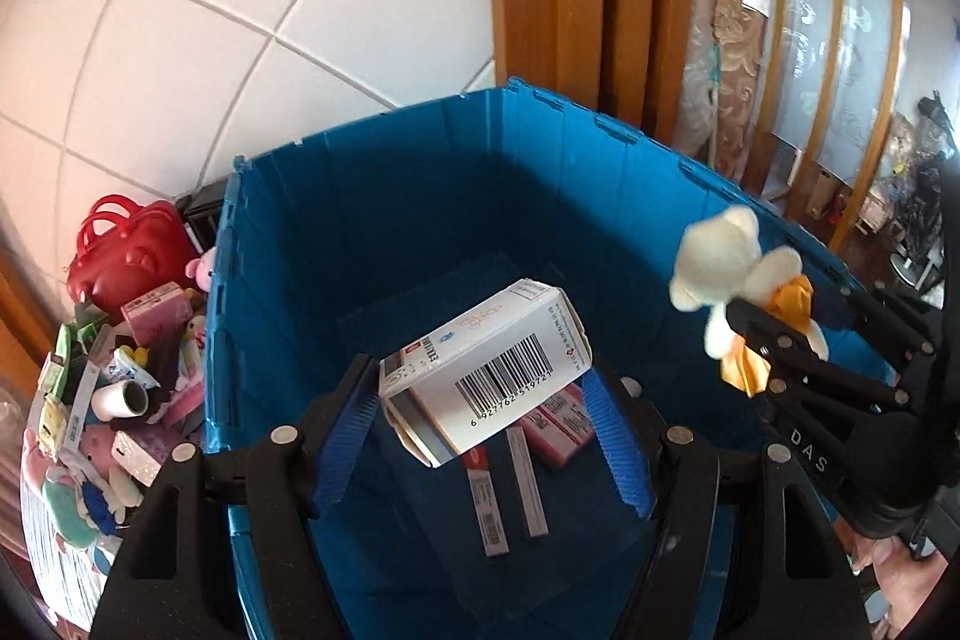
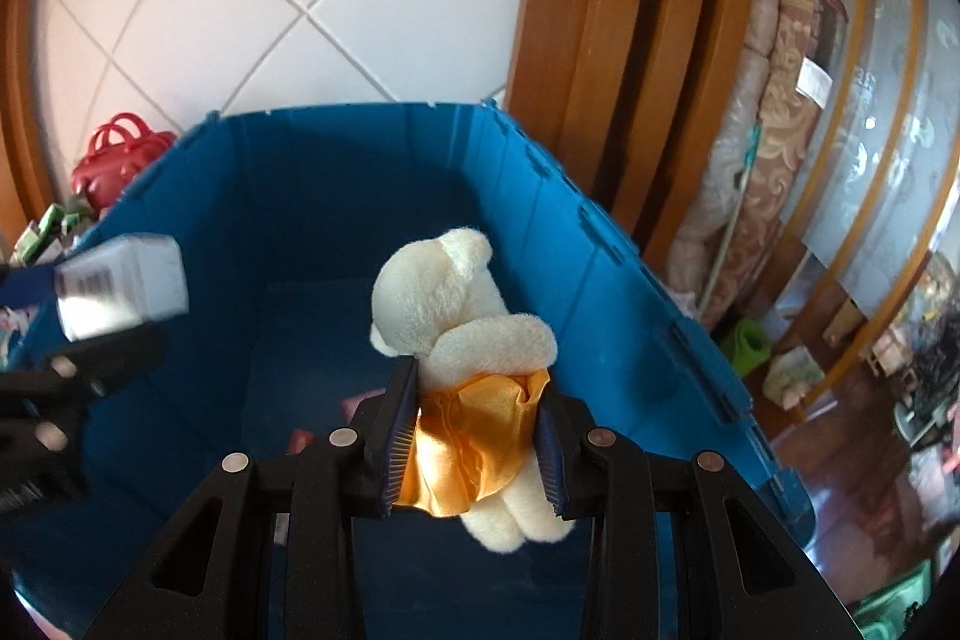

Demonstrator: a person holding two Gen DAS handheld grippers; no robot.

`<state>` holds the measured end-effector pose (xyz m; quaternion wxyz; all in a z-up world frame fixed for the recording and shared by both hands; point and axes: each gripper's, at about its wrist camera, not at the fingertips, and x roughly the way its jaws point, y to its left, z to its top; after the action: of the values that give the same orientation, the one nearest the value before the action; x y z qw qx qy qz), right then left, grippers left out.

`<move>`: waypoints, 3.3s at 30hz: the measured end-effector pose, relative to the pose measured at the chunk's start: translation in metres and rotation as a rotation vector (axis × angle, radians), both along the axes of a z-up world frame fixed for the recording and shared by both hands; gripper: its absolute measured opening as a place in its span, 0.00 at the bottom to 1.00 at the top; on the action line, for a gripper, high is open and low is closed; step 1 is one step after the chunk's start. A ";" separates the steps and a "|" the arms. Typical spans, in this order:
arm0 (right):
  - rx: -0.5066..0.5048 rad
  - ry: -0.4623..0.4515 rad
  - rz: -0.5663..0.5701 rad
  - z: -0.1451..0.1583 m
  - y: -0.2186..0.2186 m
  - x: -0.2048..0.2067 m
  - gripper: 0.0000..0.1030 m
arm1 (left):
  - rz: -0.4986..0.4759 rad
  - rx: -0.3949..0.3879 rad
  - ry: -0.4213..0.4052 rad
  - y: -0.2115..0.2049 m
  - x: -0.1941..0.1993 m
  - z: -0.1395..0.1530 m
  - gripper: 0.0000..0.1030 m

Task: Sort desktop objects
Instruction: 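Carry both items over the blue bin and open both tools to drop them, then move both tools back to the pile toward the white bottle and red-white tube box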

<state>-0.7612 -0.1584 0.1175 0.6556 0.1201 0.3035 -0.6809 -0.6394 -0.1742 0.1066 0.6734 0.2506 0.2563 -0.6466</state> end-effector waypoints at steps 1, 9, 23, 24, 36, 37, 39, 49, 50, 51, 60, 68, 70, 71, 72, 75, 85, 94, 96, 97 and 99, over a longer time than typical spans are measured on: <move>0.003 0.004 -0.005 -0.001 -0.001 -0.001 0.34 | 0.002 0.003 0.003 -0.001 0.000 0.000 0.67; 0.011 0.029 -0.016 -0.003 -0.010 -0.015 0.34 | -0.002 0.049 0.017 -0.012 -0.008 -0.015 0.67; -0.030 0.054 -0.033 0.002 -0.009 -0.022 0.86 | 0.030 0.061 -0.006 -0.013 -0.011 -0.015 0.81; -0.036 0.054 -0.036 0.003 -0.007 -0.022 0.93 | 0.029 0.063 -0.006 -0.012 -0.010 -0.015 0.82; -0.112 0.000 -0.022 0.026 0.026 -0.011 1.00 | 0.037 -0.087 -0.003 0.034 0.006 0.013 0.86; -0.121 -0.010 -0.009 0.029 0.031 -0.007 1.00 | 0.042 -0.112 0.000 0.040 0.011 0.016 0.86; -0.138 -0.035 0.020 0.033 0.040 0.003 1.00 | 0.061 -0.159 0.005 0.053 0.022 0.020 0.86; -0.177 -0.186 0.239 0.038 0.071 0.094 1.00 | 0.202 -0.247 -0.029 0.115 0.123 0.005 0.86; -0.173 -0.185 0.254 0.036 0.071 0.106 1.00 | 0.234 -0.239 -0.046 0.120 0.138 -0.002 0.86; -0.168 -0.185 0.269 0.034 0.071 0.119 1.00 | 0.257 -0.233 -0.061 0.123 0.149 -0.008 0.86; -0.153 -0.209 0.400 0.011 0.073 0.238 1.00 | 0.427 -0.042 -0.058 0.155 0.279 -0.091 0.86; -0.076 -0.172 0.464 -0.033 0.061 0.333 1.00 | 0.470 0.180 0.071 0.145 0.345 -0.201 0.86; -0.023 -0.159 0.425 -0.055 0.049 0.348 1.00 | 0.459 0.218 0.097 0.141 0.348 -0.222 0.84; 0.010 -0.153 0.410 -0.068 0.043 0.353 1.00 | 0.456 0.236 0.107 0.139 0.349 -0.233 0.82; 0.054 -0.140 0.385 -0.085 0.033 0.358 1.00 | 0.454 0.248 0.116 0.137 0.349 -0.241 0.81; 0.150 -0.114 0.334 -0.125 0.013 0.362 1.00 | 0.427 0.295 0.154 0.127 0.349 -0.267 0.79; 0.446 -0.136 0.173 -0.240 -0.042 0.346 1.00 | 0.350 0.358 0.140 0.097 0.351 -0.306 0.44; 0.579 -0.166 0.100 -0.295 -0.089 0.360 0.69 | 0.329 0.348 0.169 0.082 0.366 -0.308 0.44; 0.593 -0.184 0.074 -0.303 -0.099 0.361 0.69 | 0.321 0.346 0.167 0.079 0.368 -0.309 0.44; 0.596 -0.180 0.068 -0.306 -0.102 0.362 0.69 | 0.318 0.346 0.167 0.078 0.369 -0.309 0.44; 0.599 -0.176 0.061 -0.312 -0.107 0.364 0.69 | 0.310 0.346 0.170 0.075 0.372 -0.310 0.44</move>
<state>-0.3970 -0.2653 -0.1943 0.6349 0.3573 0.4360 -0.5283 -0.2676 -0.0988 -0.2037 0.6878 0.2645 0.4542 -0.5007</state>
